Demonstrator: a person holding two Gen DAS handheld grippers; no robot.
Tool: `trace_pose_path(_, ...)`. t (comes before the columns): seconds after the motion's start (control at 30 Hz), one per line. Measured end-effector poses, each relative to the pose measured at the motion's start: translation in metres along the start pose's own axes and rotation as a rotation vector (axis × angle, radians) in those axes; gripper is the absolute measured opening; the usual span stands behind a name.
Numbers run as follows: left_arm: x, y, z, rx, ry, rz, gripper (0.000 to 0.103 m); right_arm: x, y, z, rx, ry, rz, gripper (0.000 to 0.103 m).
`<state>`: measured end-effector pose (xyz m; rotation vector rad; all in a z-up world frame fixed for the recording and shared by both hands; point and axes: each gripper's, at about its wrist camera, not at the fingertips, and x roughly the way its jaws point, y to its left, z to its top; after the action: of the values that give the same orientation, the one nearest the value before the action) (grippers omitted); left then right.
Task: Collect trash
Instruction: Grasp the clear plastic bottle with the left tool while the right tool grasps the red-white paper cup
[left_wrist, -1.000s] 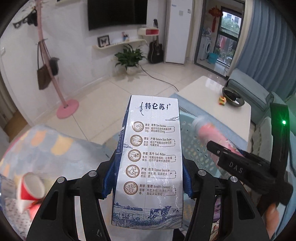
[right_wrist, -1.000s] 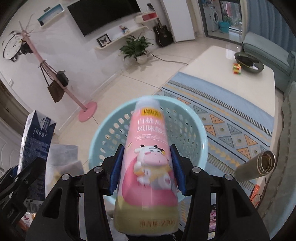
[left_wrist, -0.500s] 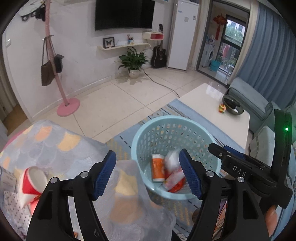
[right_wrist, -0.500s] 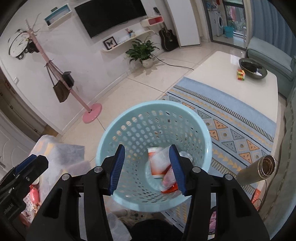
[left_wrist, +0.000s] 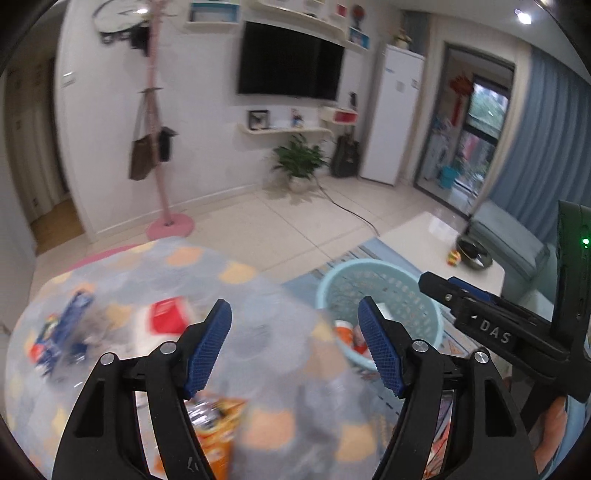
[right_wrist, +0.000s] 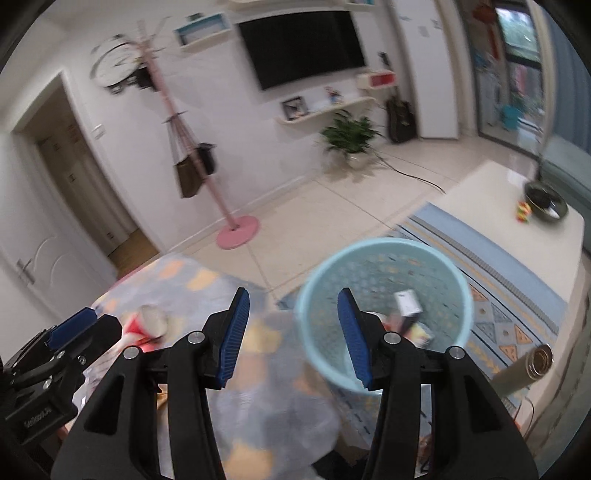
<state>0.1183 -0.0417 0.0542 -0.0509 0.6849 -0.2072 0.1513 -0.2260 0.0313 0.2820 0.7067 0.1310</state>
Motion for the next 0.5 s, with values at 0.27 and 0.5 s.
trace_pose_path(0.27,-0.054,0.086,-0.030,-0.107,-0.017,0.180,0.083,0.003,0.091,-0.018,-0.171,0.040,0.111,0.057)
trace_pose_path(0.5,-0.058,0.151,-0.066,-0.193,0.071,0.259,0.087,0.038,0.160,-0.032,-0.299,0.115,0.161,0.077)
